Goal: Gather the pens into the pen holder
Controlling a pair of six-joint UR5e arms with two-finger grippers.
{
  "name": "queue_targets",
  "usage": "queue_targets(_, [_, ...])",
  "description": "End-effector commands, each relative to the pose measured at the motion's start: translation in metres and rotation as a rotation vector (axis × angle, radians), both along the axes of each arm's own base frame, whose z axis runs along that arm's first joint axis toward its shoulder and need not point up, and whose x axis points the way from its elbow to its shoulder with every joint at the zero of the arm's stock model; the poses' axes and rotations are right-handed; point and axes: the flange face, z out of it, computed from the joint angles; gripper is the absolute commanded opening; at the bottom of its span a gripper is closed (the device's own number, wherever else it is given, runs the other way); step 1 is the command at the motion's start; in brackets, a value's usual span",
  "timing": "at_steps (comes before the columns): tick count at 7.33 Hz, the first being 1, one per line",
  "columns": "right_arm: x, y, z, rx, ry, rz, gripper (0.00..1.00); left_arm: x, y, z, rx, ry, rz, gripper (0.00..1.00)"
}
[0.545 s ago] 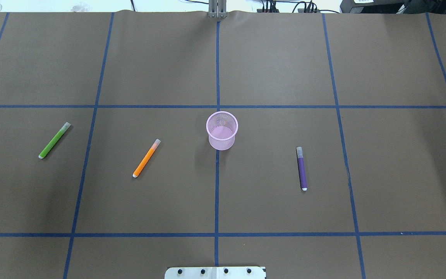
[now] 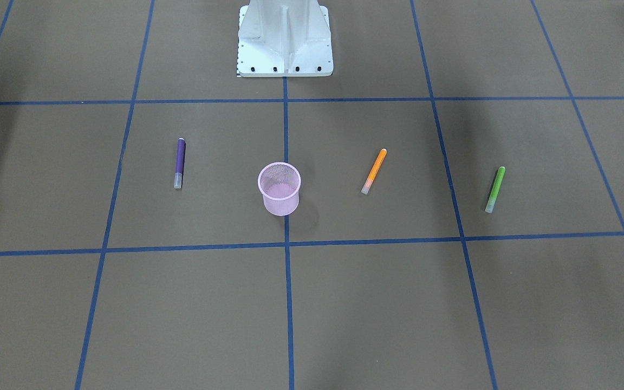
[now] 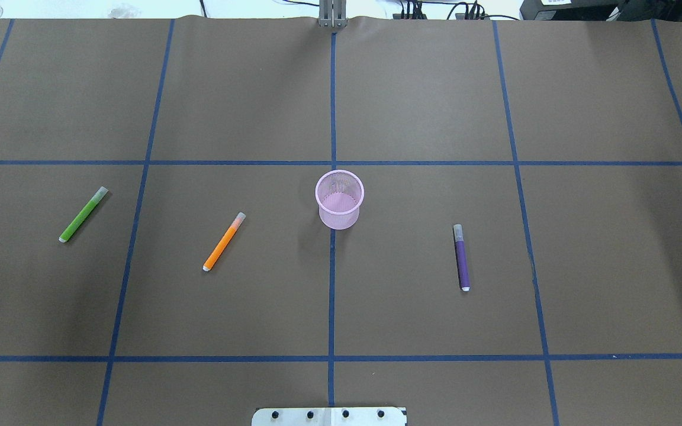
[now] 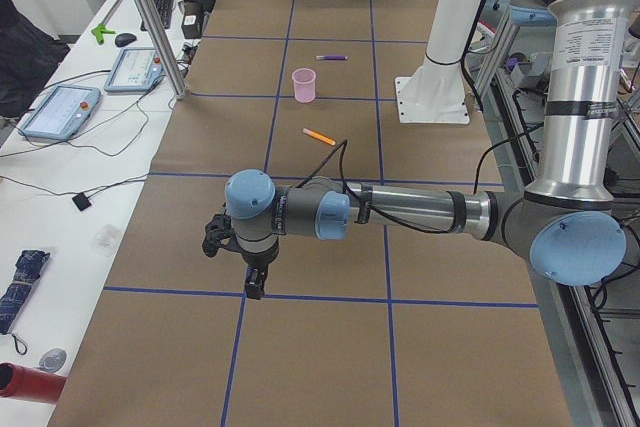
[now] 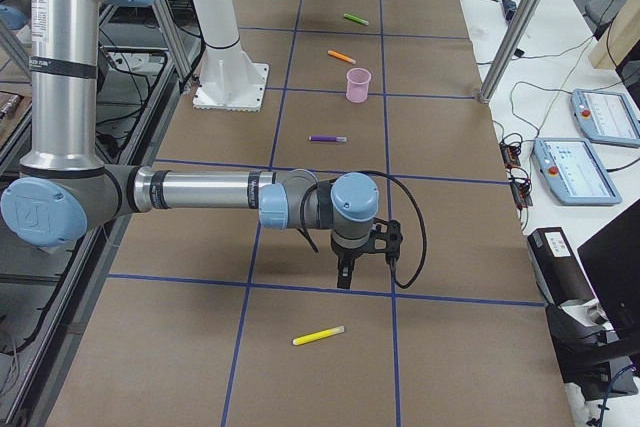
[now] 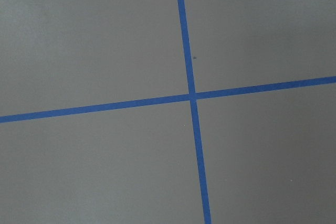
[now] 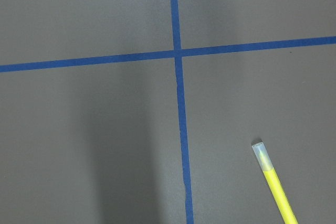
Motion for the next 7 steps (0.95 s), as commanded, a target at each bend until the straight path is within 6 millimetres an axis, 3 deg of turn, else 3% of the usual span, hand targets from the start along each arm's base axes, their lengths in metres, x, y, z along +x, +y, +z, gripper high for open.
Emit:
queue_targets(1, [0.000, -0.003, -0.004, 0.009, 0.001, -0.001, 0.99, 0.005, -0.018, -0.029, 0.061, 0.061, 0.013, 1.00])
queue_targets(3, [0.000, -0.006, -0.007, 0.018, 0.001, -0.002, 0.99, 0.027, -0.032, -0.061, 0.105, 0.057, 0.038, 1.00])
queue_targets(6, [0.000, -0.008, -0.011, 0.026, 0.001, -0.002, 0.99, 0.103, -0.061, -0.106, 0.163, 0.070, 0.154, 1.00])
queue_targets(7, [0.000, -0.008, -0.011, 0.029, 0.001, -0.005, 0.99, 0.135, -0.057, -0.114, 0.146, 0.080, 0.168, 1.00])
